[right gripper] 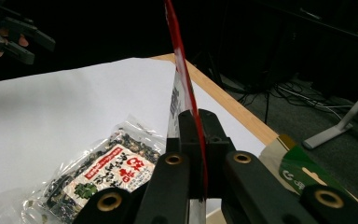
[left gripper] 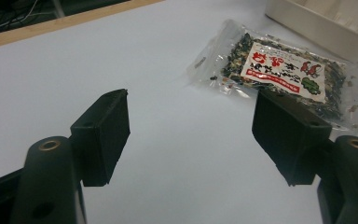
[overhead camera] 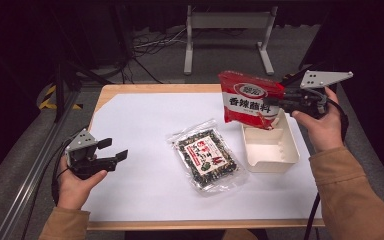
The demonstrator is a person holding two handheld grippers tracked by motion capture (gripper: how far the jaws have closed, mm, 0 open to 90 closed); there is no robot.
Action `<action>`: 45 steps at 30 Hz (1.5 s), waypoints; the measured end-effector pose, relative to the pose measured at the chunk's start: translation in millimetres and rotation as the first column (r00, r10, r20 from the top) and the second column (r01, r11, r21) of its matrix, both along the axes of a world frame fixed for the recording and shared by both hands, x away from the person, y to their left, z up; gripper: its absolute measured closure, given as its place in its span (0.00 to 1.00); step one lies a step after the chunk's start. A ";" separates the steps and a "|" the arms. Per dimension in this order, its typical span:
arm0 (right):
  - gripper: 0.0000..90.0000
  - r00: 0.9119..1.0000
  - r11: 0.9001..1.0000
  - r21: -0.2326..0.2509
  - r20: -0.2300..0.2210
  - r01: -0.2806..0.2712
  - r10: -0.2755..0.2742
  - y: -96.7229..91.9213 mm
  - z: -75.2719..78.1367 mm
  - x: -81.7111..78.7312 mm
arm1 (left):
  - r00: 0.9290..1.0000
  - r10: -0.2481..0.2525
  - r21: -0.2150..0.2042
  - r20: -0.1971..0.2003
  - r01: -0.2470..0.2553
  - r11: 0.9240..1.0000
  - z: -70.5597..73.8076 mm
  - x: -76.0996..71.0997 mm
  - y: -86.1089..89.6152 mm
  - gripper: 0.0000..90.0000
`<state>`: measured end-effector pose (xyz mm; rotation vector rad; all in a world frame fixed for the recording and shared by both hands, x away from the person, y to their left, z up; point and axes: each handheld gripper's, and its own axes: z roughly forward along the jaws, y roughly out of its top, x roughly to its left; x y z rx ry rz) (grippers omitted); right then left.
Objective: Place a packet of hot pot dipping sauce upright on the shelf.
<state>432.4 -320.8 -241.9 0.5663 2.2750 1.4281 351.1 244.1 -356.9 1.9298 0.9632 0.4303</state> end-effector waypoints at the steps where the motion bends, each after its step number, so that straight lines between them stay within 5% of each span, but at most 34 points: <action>1: 1.00 1.000 1.000 0.000 0.000 0.000 0.000 0.0 0.0 0.0 | 1.000 0.000 0.000 0.000 0.000 1.000 0.0 0.0 0.0 0.31; 26: 1.00 0.997 0.998 -0.013 -0.035 0.066 -0.066 -45.6 -18.7 26.0 | 0.999 -0.011 0.000 -0.032 0.011 1.000 -6.0 6.9 -5.5 0.31; 45: 1.00 0.994 0.991 -0.088 -0.044 0.096 -0.100 -42.4 -37.4 41.6 | 0.999 -0.008 0.001 -0.040 0.009 1.000 -7.7 7.8 -5.0 0.31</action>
